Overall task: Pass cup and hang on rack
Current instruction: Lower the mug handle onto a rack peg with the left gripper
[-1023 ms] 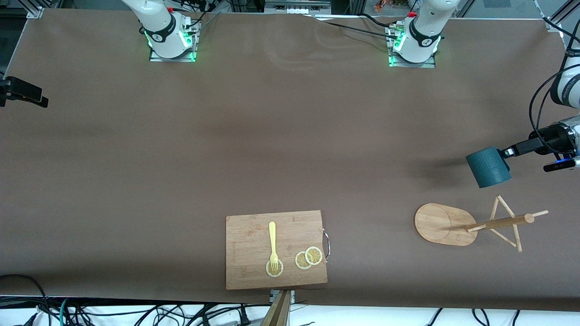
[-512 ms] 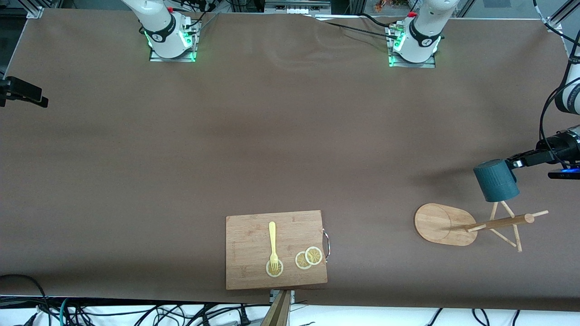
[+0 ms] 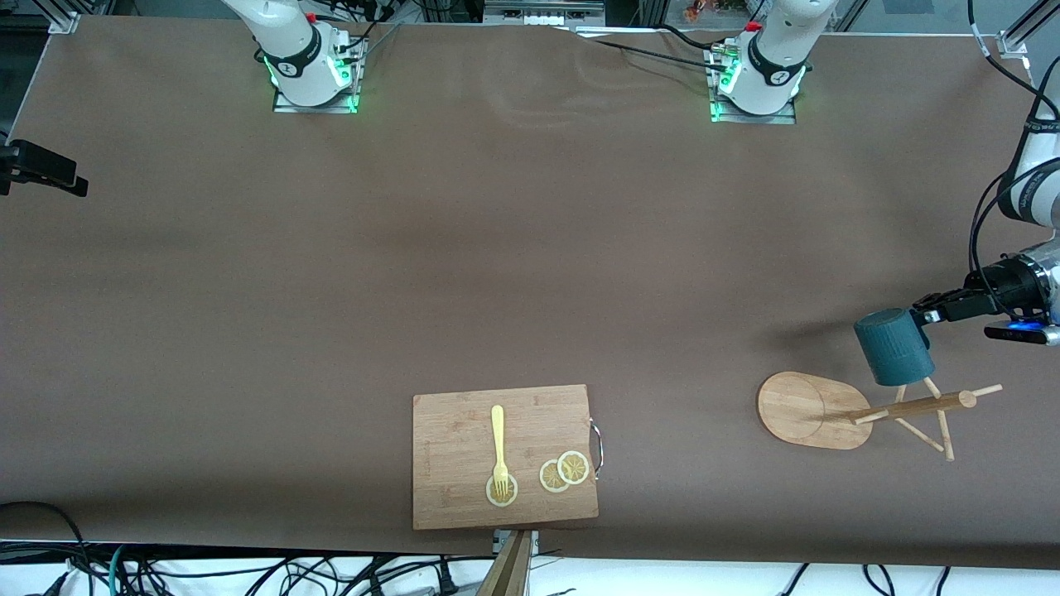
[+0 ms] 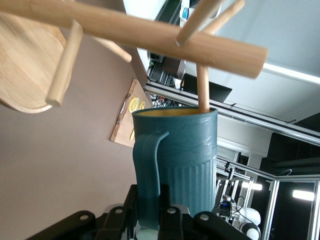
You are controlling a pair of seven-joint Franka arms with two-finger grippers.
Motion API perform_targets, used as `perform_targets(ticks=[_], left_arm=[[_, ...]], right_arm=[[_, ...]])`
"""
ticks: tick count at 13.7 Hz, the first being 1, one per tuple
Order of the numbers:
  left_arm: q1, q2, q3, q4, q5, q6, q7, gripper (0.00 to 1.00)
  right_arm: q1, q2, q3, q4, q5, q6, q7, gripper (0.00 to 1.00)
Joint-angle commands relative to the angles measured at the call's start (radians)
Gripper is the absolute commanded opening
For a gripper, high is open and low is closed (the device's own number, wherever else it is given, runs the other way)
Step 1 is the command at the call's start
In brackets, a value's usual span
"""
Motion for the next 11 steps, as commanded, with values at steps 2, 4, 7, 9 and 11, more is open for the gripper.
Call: perform_targets(ticks=[2, 4, 7, 9, 11], left_arm=[[-0.007, 0.057, -0.001, 0.078, -0.017, -0.007, -0.049, 0.0], [-0.007, 0.069, -0.001, 0.08, -0.016, 0.013, -0.058, 0.0], [-0.007, 0.082, 0.001, 0.092, -0.016, 0.048, -0.057, 0.0], [-0.006, 0.096, 0.001, 0.129, -0.017, 0.048, -0.075, 0.35], [-0.006, 0.093, 0.002, 0.141, -0.008, 0.047, -0.087, 1.0]], right_arm=[[-0.012, -0.01, 0.007, -0.006, -0.006, 0.005, -0.019, 1.0], [-0.012, -0.01, 0.007, -0.006, -0.005, 0.005, -0.019, 1.0], [-0.012, -0.01, 0.005, -0.006, -0.005, 0.005, -0.019, 1.0], [-0.012, -0.01, 0.002, -0.006, -0.005, 0.011, -0.019, 1.0], [-0.012, -0.01, 0.002, -0.006, -0.003, 0.011, -0.019, 1.0]])
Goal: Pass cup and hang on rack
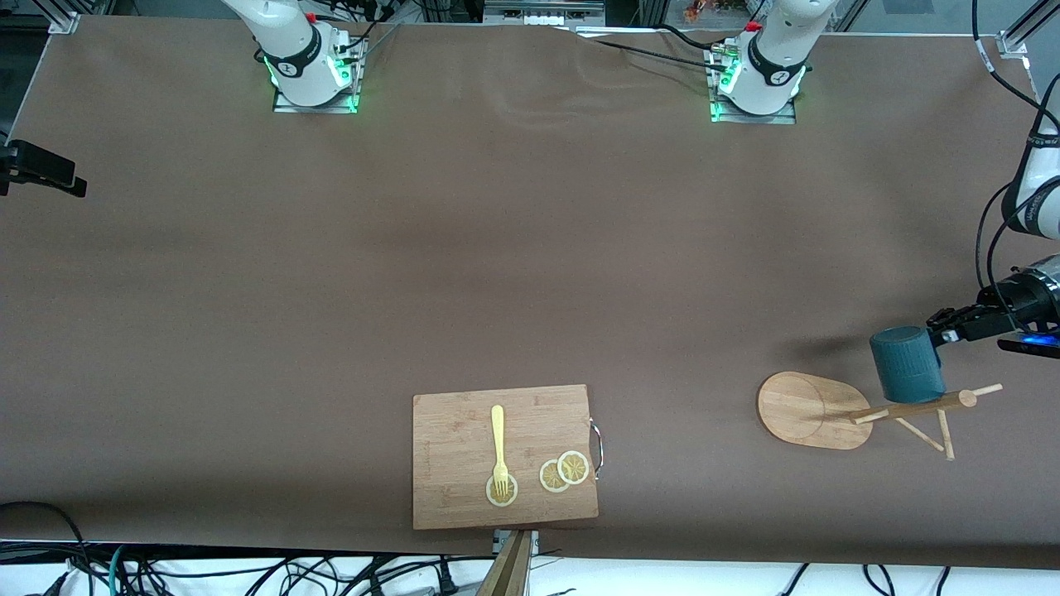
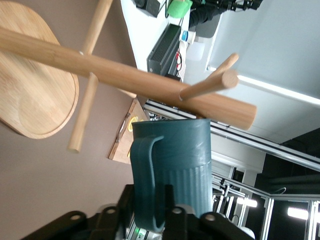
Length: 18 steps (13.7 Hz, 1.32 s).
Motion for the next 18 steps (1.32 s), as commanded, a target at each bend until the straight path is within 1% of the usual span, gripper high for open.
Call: perform_targets(ticks=[1, 2, 3, 4, 5, 7, 9, 11, 13, 15, 17, 18], left_arm=[[-0.006, 0.027, 0.001, 0.068, -0.003, -0.001, -0.042, 1.0], [-0.006, 0.025, 0.002, 0.072, 0.004, -0.001, -0.05, 1.0], [-0.006, 0.025, 0.002, 0.075, 0.041, -0.001, -0.051, 1.0], [-0.006, 0.024, 0.002, 0.1, 0.082, -0.003, -0.05, 1.0], [-0.003, 0.021, 0.002, 0.147, 0.153, -0.007, -0.05, 1.0], [0.01, -0.016, -0.002, 0.189, 0.341, -0.022, -0.051, 1.0], [0.014, -0.108, 0.002, 0.227, 0.47, -0.105, -0.063, 1.0], [0.014, -0.235, 0.001, 0.227, 0.619, -0.153, -0.065, 1.0], [0.011, -0.355, -0.001, 0.227, 0.71, -0.217, -0.069, 1.0], [0.002, -0.467, -0.017, 0.227, 0.802, -0.278, -0.114, 1.0], [-0.015, -0.559, -0.051, 0.22, 0.868, -0.326, -0.16, 1.0], [-0.027, -0.59, -0.077, 0.22, 0.905, -0.346, -0.219, 1.0]], right_arm=[[-0.012, -0.01, 0.005, -0.006, -0.003, 0.007, -0.019, 1.0], [-0.012, -0.01, 0.005, -0.006, -0.003, 0.007, -0.019, 1.0], [-0.012, -0.01, 0.005, -0.006, -0.003, 0.007, -0.019, 1.0], [-0.012, -0.01, 0.003, -0.006, -0.005, 0.007, -0.019, 1.0], [-0.012, -0.01, 0.003, -0.006, -0.005, 0.009, -0.019, 1.0], [-0.012, -0.01, 0.003, -0.006, -0.005, 0.012, -0.019, 1.0], [-0.012, -0.01, 0.003, -0.006, -0.006, 0.01, -0.02, 1.0], [-0.013, -0.01, 0.003, -0.006, -0.009, 0.01, -0.02, 1.0], [-0.013, -0.01, 0.003, -0.006, -0.009, 0.01, -0.02, 1.0], [-0.013, -0.01, 0.003, -0.006, -0.011, 0.01, -0.02, 1.0], [-0.015, -0.01, 0.003, -0.006, -0.009, 0.01, -0.022, 1.0], [-0.015, -0.01, 0.003, -0.006, -0.009, 0.01, -0.02, 1.0]])
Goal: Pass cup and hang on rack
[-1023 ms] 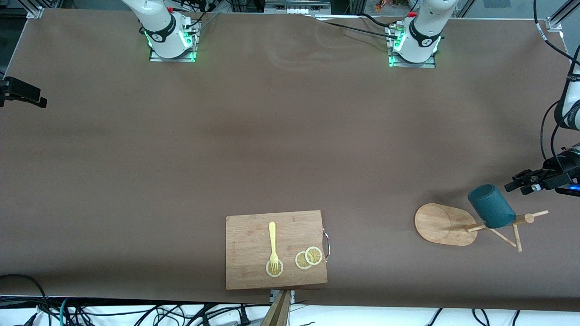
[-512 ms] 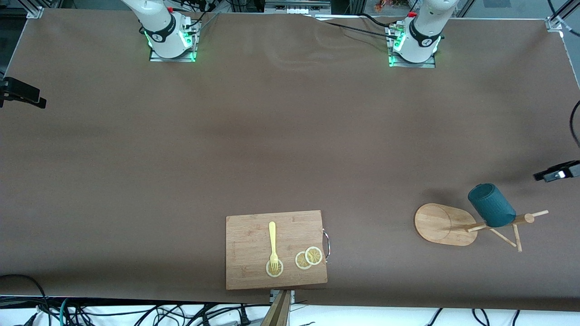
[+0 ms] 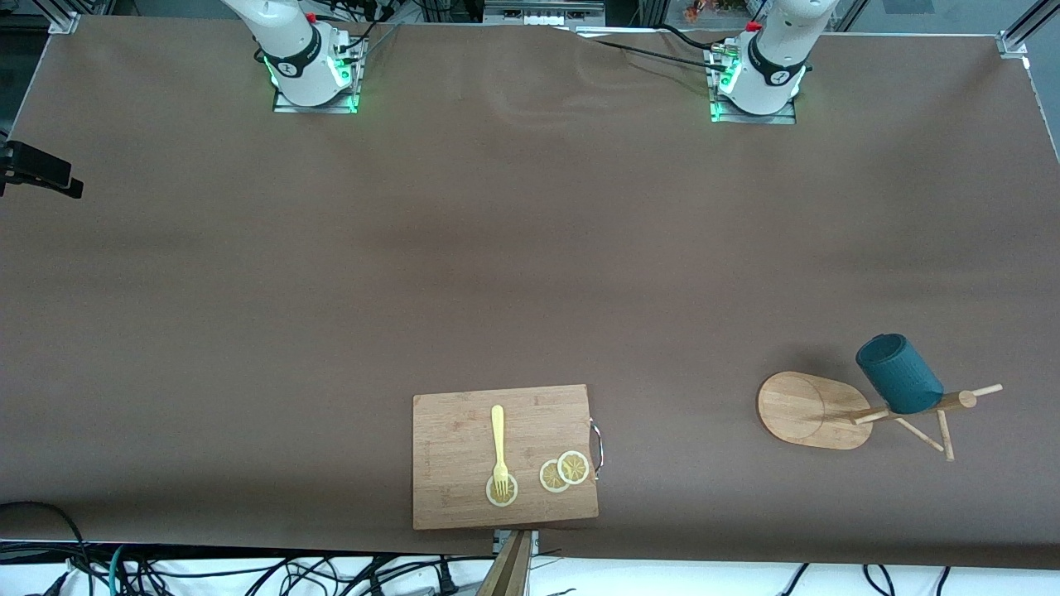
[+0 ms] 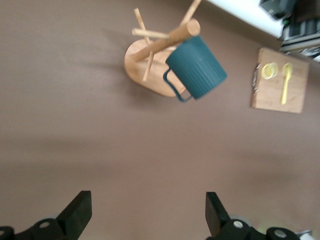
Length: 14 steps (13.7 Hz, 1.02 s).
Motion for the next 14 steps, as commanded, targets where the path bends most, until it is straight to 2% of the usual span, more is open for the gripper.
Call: perform_targets(ticks=[1, 3, 5, 10, 11, 12, 14], left_arm=[[-0.038, -0.106, -0.063, -0.043, 0.114, -0.048, -0.146, 1.0], [-0.059, -0.135, -0.166, -0.04, 0.186, -0.076, -0.294, 1.0], [-0.059, -0.151, -0.252, -0.04, 0.206, -0.084, -0.399, 1.0], [-0.059, -0.178, -0.309, -0.036, 0.196, -0.087, -0.383, 1.0], [-0.067, -0.222, -0.306, -0.06, 0.193, -0.067, -0.351, 1.0], [-0.12, -0.227, -0.289, -0.074, 0.2, -0.065, -0.353, 1.0], [-0.354, -0.238, -0.074, -0.094, 0.203, -0.076, -0.356, 1.0]], right_arm=[[-0.011, -0.01, 0.009, -0.006, -0.011, 0.005, -0.02, 1.0], [-0.011, -0.01, 0.008, -0.006, -0.009, 0.005, -0.02, 1.0], [-0.011, -0.01, 0.008, -0.006, -0.011, 0.005, -0.02, 1.0], [-0.011, -0.01, 0.009, -0.005, -0.009, 0.005, -0.02, 1.0], [-0.01, -0.01, 0.009, -0.006, -0.009, 0.005, -0.019, 1.0], [-0.01, -0.01, 0.009, -0.006, -0.009, 0.005, -0.019, 1.0], [-0.01, -0.01, 0.009, -0.006, -0.009, 0.005, -0.019, 1.0]])
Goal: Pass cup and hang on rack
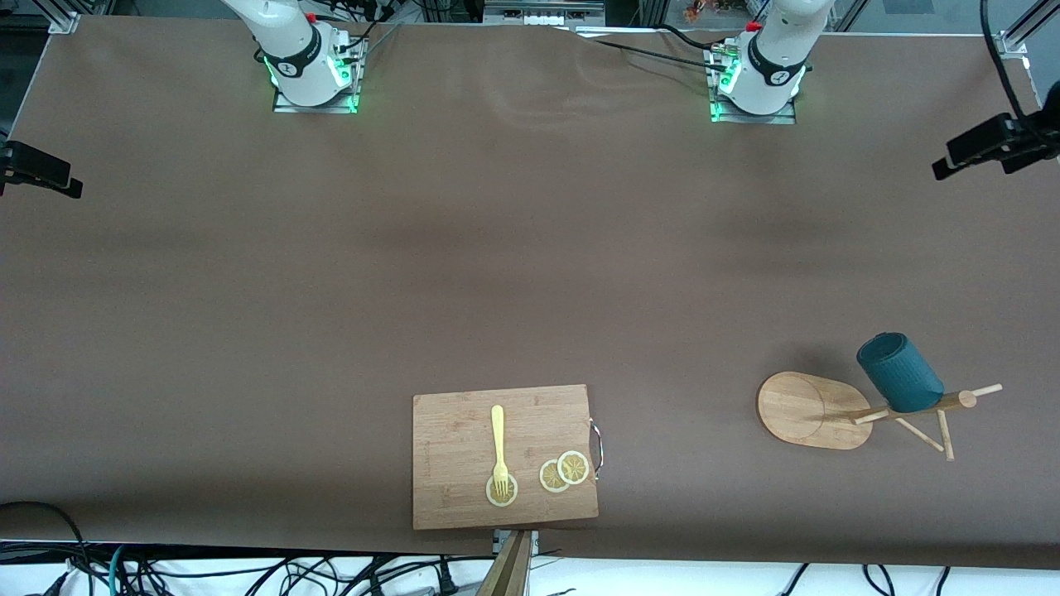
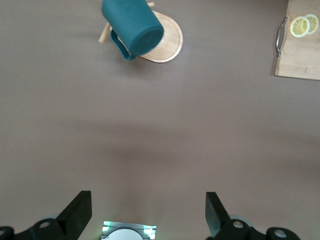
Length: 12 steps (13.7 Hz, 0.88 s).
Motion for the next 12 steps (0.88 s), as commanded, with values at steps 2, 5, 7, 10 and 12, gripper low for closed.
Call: perform_targets(ticks=[2, 5, 7, 10, 12], left_arm=[[-0.366, -0.058, 0.346, -0.068, 0.021, -0.01, 0.025, 1.0], [-0.655, -0.058, 0.619, -0.07, 0.023, -0.014, 0.011, 1.0], [-0.755, -0.058, 0.724, -0.065, 0.023, -0.008, 0.012, 1.0], [-0.755, -0.036, 0.729, -0.044, 0.027, 0.025, 0.012, 1.0], [-0.748, -0.003, 0.729, 0.007, 0.024, 0.023, 0.018, 1.0]], right_arm=[[-0.009, -0.01, 0.009, -0.006, -0.009, 0.004, -0.02, 1.0], [-0.011, -0.01, 0.009, -0.006, -0.011, 0.004, -0.021, 1.0], [-0.011, -0.01, 0.009, -0.006, -0.011, 0.004, -0.021, 1.0], [-0.011, -0.006, 0.009, -0.006, -0.012, 0.004, -0.021, 1.0], [-0.011, -0.002, 0.009, -0.005, -0.012, 0.006, -0.021, 1.0]])
